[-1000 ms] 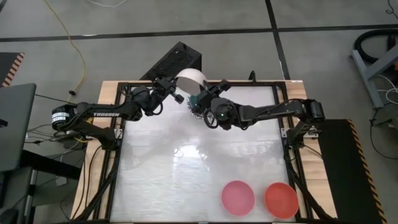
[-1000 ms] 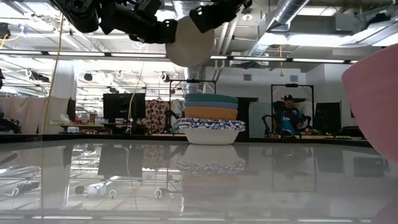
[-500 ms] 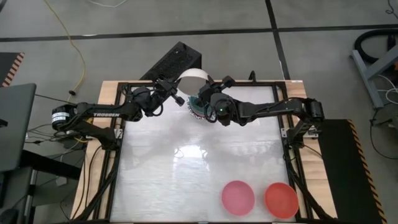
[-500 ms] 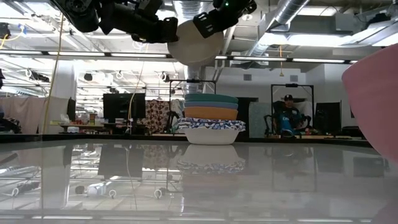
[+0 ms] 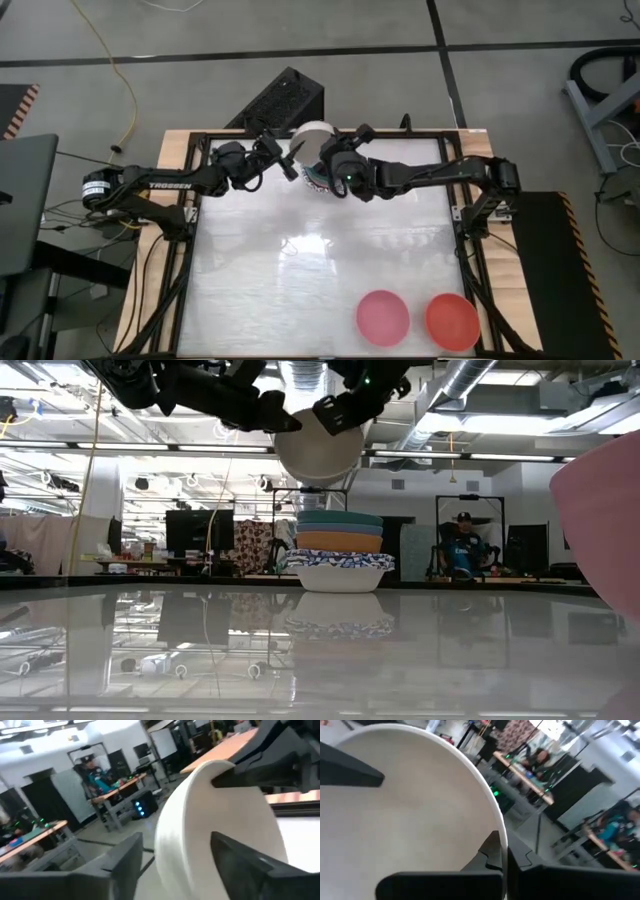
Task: Nest bowls inside each other
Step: Stack the white bowl on top of the green bowl
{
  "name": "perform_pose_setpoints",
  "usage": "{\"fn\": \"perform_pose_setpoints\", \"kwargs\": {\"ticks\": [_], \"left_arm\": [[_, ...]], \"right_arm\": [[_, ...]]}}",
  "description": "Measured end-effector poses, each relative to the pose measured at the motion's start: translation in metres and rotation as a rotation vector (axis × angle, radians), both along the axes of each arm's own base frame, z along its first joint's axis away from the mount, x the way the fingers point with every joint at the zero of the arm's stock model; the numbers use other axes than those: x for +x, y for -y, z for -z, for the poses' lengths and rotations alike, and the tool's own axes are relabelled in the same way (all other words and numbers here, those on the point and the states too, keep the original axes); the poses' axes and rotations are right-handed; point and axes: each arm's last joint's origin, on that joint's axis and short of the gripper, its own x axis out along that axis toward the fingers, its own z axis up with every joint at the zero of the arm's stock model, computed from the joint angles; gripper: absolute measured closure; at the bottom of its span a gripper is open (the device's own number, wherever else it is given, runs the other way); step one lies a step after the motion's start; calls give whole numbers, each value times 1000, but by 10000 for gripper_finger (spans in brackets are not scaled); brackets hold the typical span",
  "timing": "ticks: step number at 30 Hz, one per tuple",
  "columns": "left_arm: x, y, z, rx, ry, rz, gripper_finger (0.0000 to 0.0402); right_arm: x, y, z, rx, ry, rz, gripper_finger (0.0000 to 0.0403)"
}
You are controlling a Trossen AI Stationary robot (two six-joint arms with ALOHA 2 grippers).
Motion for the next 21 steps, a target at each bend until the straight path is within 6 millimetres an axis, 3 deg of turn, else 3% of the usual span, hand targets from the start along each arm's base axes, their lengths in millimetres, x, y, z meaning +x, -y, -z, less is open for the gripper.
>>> {"fn": "perform_pose_setpoints", "kwargs": {"ticks": [4,8,13,21], "left_arm": [[-3,1,-2,2,-6,-78,140],[-8,6,-7,18,-32,-131,128],[-17,17,-16,-4,-35,-55,128],[-40,32,-27,-123,-46,260,127]], "right_arm": [[-8,16,-4,104,45,-15,396],[-21,40,-16,218,69,-8,396],[-48,86,-32,543,159,-58,396],[-81,150,-13,962,243,-178,396]]}}
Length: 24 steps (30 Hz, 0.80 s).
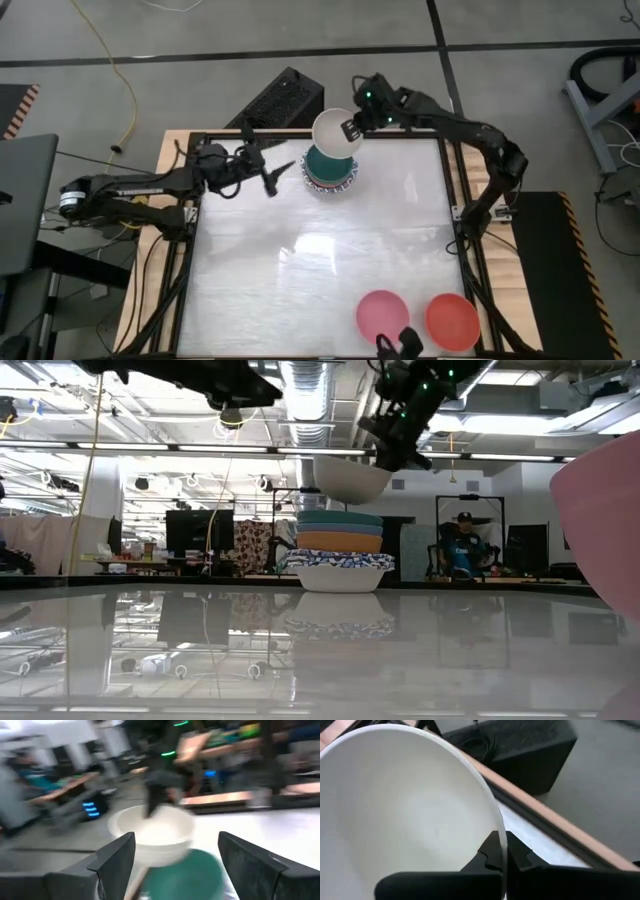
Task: Nest bowls inside each other
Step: Stack the white bowl on top of the green bowl
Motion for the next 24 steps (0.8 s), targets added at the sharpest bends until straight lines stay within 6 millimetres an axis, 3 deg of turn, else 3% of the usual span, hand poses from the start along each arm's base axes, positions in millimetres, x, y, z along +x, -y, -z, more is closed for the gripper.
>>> {"fn": "perform_pose_setpoints", "kwargs": {"ticks": [7,15,21,24], "left_arm": [[-38,8,-5,-56,98,282,127],[-78,17,7,-68,312,285,127],[-90,21,8,-106,350,293,127],[-92,22,8,-118,353,296,127]], "right_arm": [[-1,2,0,36,34,-52,396],[24,-6,23,108,6,-162,396],[35,3,49,161,-55,-159,396],[34,4,53,177,-71,-155,396]]}}
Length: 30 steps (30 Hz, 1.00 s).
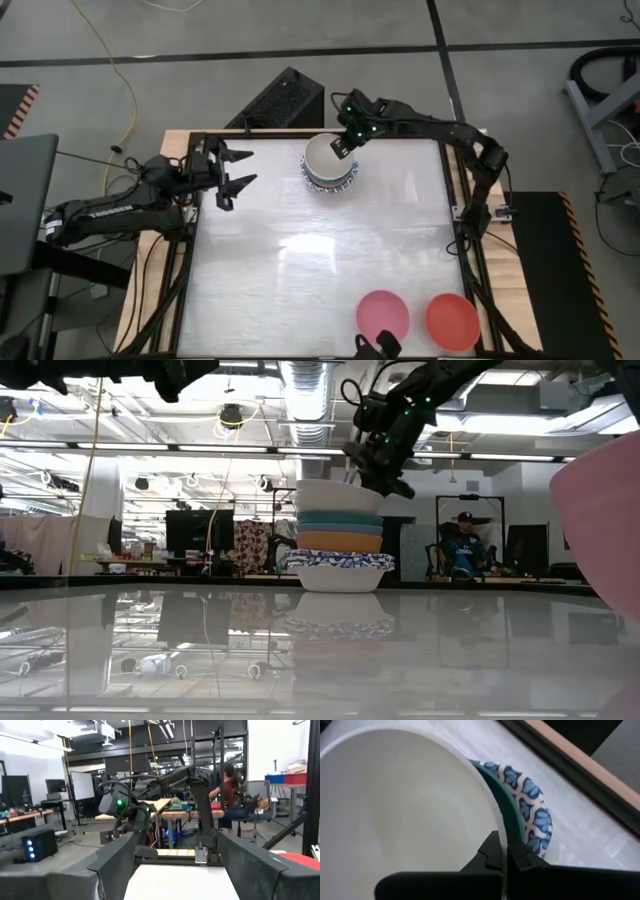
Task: Nest bowls inside each other
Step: Stack the white bowl on top of the green bowl
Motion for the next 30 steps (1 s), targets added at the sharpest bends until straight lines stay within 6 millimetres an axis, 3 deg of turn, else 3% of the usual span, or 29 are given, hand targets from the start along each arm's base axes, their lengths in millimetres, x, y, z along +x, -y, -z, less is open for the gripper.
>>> {"fn": "perform_pose_setpoints", "kwargs": {"ticks": [8,16,30], "left_arm": [[3,-1,4,-14,-40,-1,127],[4,-1,6,-19,-50,1,127],[5,-1,6,-17,-53,0,127]], "right_arm": [[-6,2,2,23,-34,14,386],[1,10,24,52,-93,6,380],[9,5,11,40,-16,-56,233]]}}
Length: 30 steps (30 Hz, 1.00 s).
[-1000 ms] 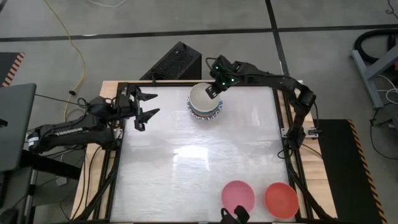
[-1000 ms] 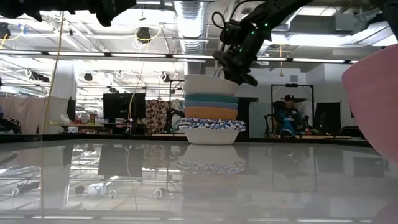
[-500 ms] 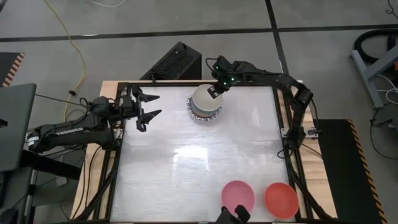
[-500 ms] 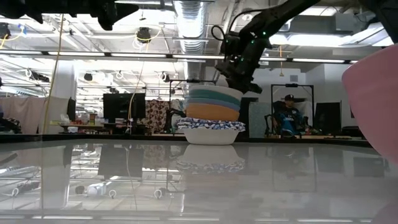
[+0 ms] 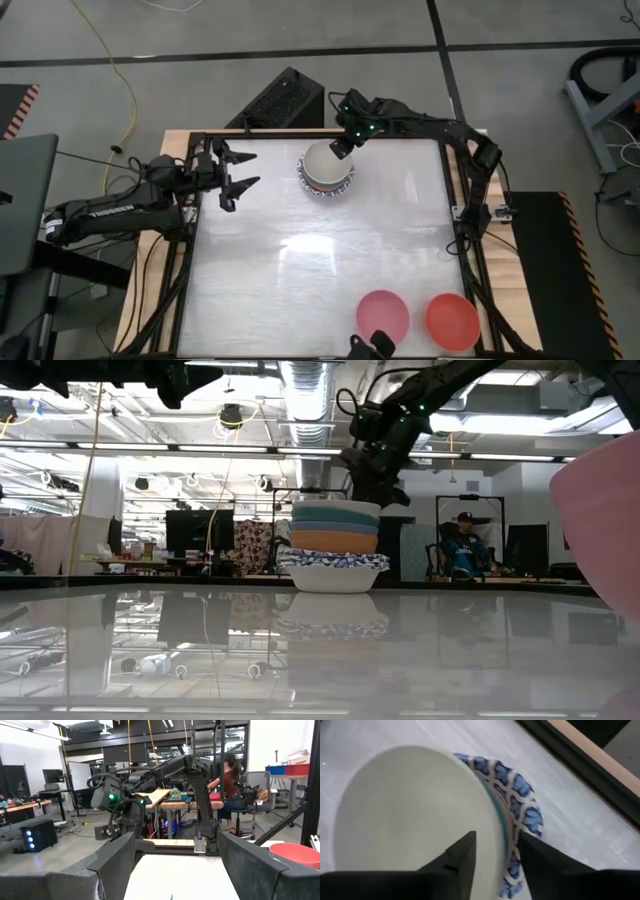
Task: Nest bowls inside each other
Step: Stack the white bowl on top of the green bowl, then stack the orange bowl on top of the white bowl
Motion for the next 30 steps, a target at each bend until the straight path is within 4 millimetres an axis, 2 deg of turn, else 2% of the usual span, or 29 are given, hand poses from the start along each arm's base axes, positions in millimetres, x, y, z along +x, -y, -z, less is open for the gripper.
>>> {"fn": "perform_pose_setpoints", "kwargs": {"ticks": [6,10,12,17,22,26,30], "left_arm": [[1,0,2,-2,-27,-3,127],[1,0,4,2,-50,-3,127],[1,0,6,0,-65,-4,127],[-3,1,8,-2,-101,6,127],[-6,4,10,-2,-120,37,127],[-8,4,10,-4,-130,50,127],[-8,4,11,-8,-139,51,127]], "right_arm": [[2,0,-19,-22,28,-11,197],[-6,-4,-45,-17,-34,-54,196],[-14,-13,-59,25,-116,-85,200],[-39,-55,-72,177,-429,-142,210],[-43,-106,-68,150,-434,-173,213],[-65,-146,-56,149,-547,-99,213],[-95,-192,-50,184,-564,-14,213]]}}
